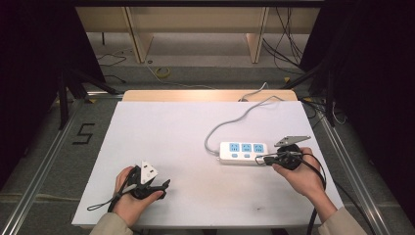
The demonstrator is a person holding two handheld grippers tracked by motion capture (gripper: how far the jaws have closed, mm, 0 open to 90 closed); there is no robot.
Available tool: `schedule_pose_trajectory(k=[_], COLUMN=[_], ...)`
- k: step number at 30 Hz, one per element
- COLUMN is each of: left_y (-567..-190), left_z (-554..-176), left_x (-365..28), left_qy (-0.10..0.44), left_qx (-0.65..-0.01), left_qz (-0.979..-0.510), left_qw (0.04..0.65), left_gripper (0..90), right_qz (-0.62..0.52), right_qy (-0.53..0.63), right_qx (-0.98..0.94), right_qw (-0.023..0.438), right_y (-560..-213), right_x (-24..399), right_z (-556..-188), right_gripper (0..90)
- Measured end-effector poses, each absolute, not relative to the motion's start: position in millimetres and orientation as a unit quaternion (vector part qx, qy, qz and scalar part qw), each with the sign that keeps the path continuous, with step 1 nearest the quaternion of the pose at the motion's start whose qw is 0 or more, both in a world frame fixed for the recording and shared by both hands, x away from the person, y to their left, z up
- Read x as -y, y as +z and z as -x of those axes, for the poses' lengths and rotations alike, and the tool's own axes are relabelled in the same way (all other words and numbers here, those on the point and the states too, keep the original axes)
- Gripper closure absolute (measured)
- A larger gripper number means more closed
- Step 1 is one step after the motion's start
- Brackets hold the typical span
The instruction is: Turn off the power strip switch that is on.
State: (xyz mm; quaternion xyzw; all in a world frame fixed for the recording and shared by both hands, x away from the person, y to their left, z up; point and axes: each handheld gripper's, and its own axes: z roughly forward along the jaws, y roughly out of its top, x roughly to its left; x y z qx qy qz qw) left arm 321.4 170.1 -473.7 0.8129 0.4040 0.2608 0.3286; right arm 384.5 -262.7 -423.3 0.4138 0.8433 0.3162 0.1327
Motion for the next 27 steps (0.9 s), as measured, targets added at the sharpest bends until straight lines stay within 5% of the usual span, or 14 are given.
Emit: schedule_pose_trajectory(k=[27], left_y=[-475], left_z=[-322], left_x=[-168], left_qy=[0.261], left_qx=[-0.403], left_qz=[-0.814], left_qw=[0.328], left_gripper=[22.8], right_qz=[-0.425], right_qy=[0.298], right_qx=[-0.846], right_qw=[0.121], right_y=[-418], right_x=[258], right_z=[-401], right_gripper=[90.0])
